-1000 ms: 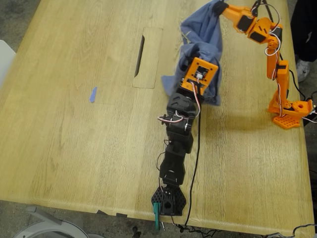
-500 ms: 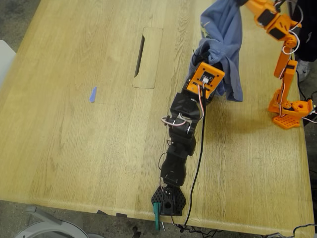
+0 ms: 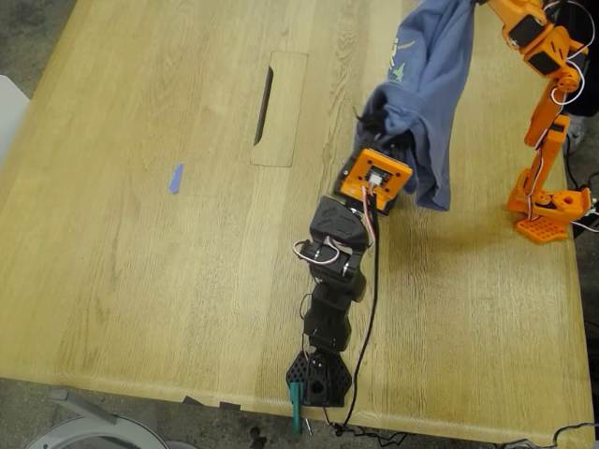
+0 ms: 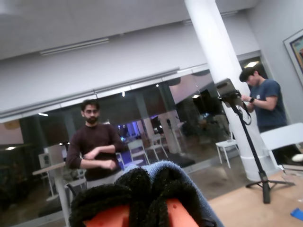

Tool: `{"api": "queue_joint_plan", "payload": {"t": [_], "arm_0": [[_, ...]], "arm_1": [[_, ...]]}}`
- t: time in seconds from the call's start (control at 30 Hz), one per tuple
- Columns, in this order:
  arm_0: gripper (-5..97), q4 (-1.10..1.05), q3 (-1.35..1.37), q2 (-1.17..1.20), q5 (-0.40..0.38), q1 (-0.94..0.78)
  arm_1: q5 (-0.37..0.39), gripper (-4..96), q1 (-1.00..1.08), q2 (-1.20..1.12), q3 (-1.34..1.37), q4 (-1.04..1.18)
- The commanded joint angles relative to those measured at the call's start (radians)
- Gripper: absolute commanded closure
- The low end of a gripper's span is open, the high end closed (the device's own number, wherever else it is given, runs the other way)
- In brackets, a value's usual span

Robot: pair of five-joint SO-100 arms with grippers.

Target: Fold a T-shirt

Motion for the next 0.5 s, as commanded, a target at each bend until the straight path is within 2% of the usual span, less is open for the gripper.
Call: {"api": "queue_joint_plan", "payload": {"t": [0.0,0.47], "arm_0": [[92,-0.055,-0.044,0.112,0.006,0.051],[92,-0.061,-0.044,0.064,0.002,0.247]], "arm_1": [[-0.012,91.3,-0.003,0.066,-0.020,-0.029],[-0.031,91.3,-0.106,0.196,-0.017,0.081]]}}
